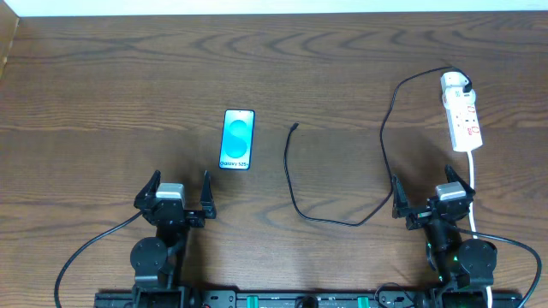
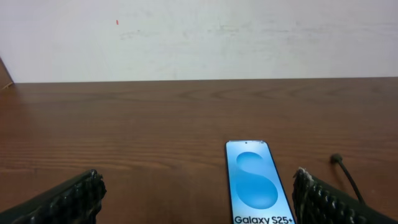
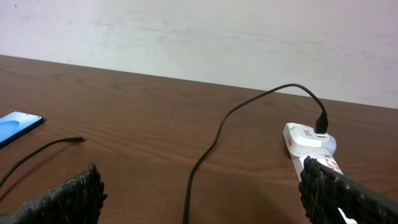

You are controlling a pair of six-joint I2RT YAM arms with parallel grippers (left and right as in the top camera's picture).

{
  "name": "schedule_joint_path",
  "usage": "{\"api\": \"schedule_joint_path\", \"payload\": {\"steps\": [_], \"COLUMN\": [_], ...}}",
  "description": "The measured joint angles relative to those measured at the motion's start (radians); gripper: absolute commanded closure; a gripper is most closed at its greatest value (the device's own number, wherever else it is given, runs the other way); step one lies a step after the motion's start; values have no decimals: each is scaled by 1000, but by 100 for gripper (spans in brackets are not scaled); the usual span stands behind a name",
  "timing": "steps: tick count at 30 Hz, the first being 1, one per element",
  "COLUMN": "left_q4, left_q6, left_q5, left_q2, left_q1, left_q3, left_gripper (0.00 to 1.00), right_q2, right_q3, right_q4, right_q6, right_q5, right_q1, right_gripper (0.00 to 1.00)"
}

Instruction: Plug charger to phone and switch on socket

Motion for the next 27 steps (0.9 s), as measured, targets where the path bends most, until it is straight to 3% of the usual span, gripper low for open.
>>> {"api": "schedule_joint_path", "payload": {"steps": [13,18,27], "left_q4": [26,25,-2], "left_q6": [-4,-5,-4], "left_q5": [0,0,5], "left_q2": [7,126,498], "left_q1": [0,0,0], "left_q3": [0,82,391], "left_gripper": [2,2,2], "right_q2": [0,0,0], "right_q3": [0,0,0], "right_q4": [0,0,0], "right_q6": [0,0,0], "right_q5": [0,0,0], "right_q1": [0,0,0], "right_gripper": [1,1,1]}}
